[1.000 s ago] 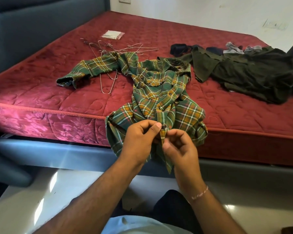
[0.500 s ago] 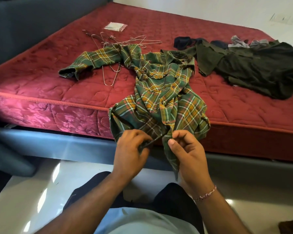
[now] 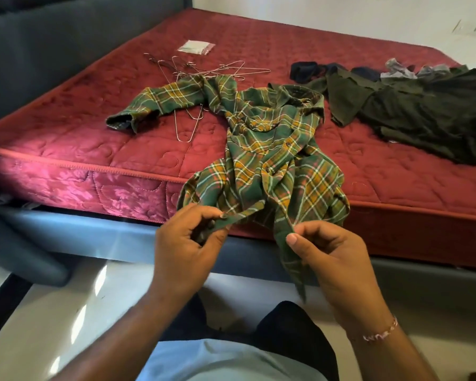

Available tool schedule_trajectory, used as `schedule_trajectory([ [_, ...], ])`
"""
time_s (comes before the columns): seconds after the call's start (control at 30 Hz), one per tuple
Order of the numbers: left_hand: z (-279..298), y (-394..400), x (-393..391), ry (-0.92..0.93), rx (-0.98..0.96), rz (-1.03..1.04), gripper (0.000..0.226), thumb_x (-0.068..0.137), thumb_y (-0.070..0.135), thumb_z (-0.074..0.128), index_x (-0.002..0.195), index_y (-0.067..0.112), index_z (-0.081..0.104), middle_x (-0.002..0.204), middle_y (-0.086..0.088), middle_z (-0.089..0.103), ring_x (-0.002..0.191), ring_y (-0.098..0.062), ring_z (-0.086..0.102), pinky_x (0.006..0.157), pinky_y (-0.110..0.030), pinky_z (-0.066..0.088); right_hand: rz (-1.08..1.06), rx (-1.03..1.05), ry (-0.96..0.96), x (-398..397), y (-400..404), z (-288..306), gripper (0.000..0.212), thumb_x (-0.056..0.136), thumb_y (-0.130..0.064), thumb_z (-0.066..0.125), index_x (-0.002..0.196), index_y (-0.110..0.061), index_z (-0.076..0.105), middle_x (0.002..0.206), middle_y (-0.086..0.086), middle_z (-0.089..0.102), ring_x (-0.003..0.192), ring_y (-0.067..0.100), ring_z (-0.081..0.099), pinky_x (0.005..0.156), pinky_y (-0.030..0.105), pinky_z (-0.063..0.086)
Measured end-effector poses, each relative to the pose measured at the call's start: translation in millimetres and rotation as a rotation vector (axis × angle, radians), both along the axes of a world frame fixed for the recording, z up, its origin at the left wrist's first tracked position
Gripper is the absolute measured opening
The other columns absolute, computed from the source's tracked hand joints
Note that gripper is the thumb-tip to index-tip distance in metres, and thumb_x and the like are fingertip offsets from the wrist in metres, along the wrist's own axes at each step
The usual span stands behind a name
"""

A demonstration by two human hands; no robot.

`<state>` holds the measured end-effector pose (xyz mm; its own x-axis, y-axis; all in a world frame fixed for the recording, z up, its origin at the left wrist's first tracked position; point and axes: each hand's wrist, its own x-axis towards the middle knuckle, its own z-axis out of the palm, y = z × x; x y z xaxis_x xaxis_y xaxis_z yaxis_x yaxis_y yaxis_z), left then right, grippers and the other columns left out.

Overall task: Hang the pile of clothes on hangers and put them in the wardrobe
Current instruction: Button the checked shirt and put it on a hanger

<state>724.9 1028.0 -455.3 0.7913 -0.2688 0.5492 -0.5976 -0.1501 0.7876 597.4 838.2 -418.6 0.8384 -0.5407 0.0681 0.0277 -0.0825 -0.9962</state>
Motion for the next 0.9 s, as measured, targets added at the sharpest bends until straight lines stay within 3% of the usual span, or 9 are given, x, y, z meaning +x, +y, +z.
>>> schedule_trajectory([
  [0.17,5.7,-18.3,-29.3,0.048,-0.011,-0.178,0.014,0.088,0.026,0.078,0.1,0.019,0.074,0.095,0.012,0.067,0.089,-0.015,0.069,0.074,-0.024,0.055,0.052,0.166,-0.096,9.7,28.2,2.4,0.013,0.077,-0.01,0.077,0.09,-0.012,0.077,0.087,0.015,0.075,0.077,0.023,0.071,0.066,0.028,0.059],
  [0.27,12.6,-18.7,-33.4,0.179,-0.081,-0.261,0.02,0.094,0.037,0.068,0.104,0.02,0.074,0.097,0.008,0.069,0.094,-0.02,0.069,0.077,-0.026,0.056,0.021,0.182,-0.103,11.6,32.3,4.8,0.014,0.075,-0.014,0.078,0.087,-0.021,0.079,0.086,0.011,0.076,0.079,0.022,0.071,0.066,0.027,0.057],
  [0.47,21.6,-24.4,-30.8,0.33,-0.121,-0.169,0.003,0.091,0.021,0.077,0.09,0.024,0.077,0.086,0.008,0.074,0.086,-0.018,0.072,0.073,-0.027,0.059,-0.029,0.172,-0.116,12.1,34.6,4.4,0.015,0.075,-0.018,0.079,0.09,-0.019,0.079,0.091,0.014,0.075,0.085,0.03,0.071,0.074,0.042,0.06],
  [0.63,23.4,-28.7,-32.9,0.308,-0.161,-0.055,0.003,0.089,0.021,0.079,0.087,0.021,0.077,0.081,0.009,0.073,0.081,-0.016,0.071,0.068,-0.019,0.055,-0.093,0.106,-0.154,12.3,42.6,3.9,0.014,0.077,-0.01,0.079,0.091,-0.013,0.077,0.089,0.01,0.076,0.082,0.022,0.072,0.072,0.028,0.059],
  [0.8,19.5,-30.0,-36.6,0.315,-0.161,-0.16,0.002,0.091,0.026,0.075,0.09,0.024,0.074,0.089,0.006,0.072,0.088,-0.022,0.071,0.075,-0.03,0.06,-0.122,0.026,-0.154,12.7,45.4,1.6,0.014,0.083,0.0,0.078,0.093,-0.008,0.076,0.088,0.008,0.076,0.082,0.019,0.074,0.072,0.024,0.059],
  [0.9,16.7,-28.4,-34.6,0.316,-0.157,-0.178,0.003,0.093,0.027,0.072,0.091,0.024,0.072,0.09,0.008,0.07,0.088,-0.021,0.07,0.075,-0.027,0.058,-0.134,-0.004,-0.151,13.3,44.6,1.0,0.015,0.084,0.001,0.078,0.094,-0.01,0.076,0.089,0.008,0.076,0.084,0.023,0.075,0.072,0.026,0.06],
])
